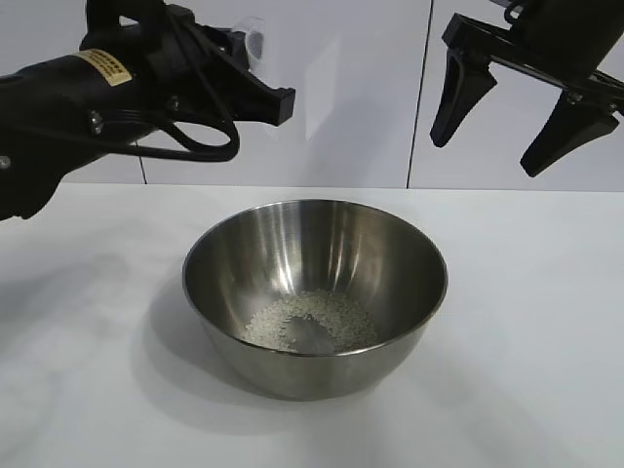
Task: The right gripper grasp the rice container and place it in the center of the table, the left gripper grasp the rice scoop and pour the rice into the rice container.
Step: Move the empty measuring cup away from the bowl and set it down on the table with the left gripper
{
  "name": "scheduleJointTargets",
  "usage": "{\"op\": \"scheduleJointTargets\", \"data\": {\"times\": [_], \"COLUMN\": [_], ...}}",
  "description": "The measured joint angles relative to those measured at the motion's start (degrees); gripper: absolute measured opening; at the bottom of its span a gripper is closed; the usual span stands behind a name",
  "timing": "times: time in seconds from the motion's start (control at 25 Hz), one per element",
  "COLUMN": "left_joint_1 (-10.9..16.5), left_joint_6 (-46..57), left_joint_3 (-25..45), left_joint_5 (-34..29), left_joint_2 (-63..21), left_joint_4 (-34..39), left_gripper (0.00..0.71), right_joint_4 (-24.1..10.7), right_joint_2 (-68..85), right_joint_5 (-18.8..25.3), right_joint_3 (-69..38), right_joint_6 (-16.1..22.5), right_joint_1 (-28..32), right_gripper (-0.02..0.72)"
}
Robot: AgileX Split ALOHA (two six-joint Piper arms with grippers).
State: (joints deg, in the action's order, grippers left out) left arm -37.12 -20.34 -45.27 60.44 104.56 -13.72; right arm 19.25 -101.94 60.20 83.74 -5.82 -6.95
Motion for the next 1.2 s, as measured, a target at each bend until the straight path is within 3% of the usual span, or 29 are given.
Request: {"op": "scheduleJointTargets", "data": {"times": [0.24, 0.48, 0.64, 0.84, 1.2], "left_joint_1": [1.5, 8.8, 12.8, 14.5, 16.0], "left_joint_6": [-1.1, 1.6, 3.0, 4.5, 6.1], "left_joint_3": [4.4, 14.0, 18.5, 19.4, 18.4], "left_joint_5": [4.4, 4.5, 4.5, 4.7, 4.7], "left_joint_2": [0.0, 0.0, 0.1, 3.3, 9.6], "left_joint_4": [-9.0, -9.7, -2.9, 2.5, 3.7], "left_gripper": [0.006, 0.006, 0.006, 0.006, 0.006], "right_joint_4": [0.0, 0.0, 0.2, 0.3, 0.4], "right_joint_2": [0.0, 0.0, 0.0, 0.0, 0.0], "right_joint_5": [-0.1, -0.2, -0.9, -1.9, -1.9], "right_joint_3": [0.0, 0.0, 0.0, 0.0, 0.0], "right_joint_6": [0.0, 0.0, 0.0, 0.0, 0.0], "right_joint_1": [0.0, 0.0, 0.0, 0.0, 0.0], "right_gripper": [0.627, 0.625, 0.622, 0.622, 0.622]}}
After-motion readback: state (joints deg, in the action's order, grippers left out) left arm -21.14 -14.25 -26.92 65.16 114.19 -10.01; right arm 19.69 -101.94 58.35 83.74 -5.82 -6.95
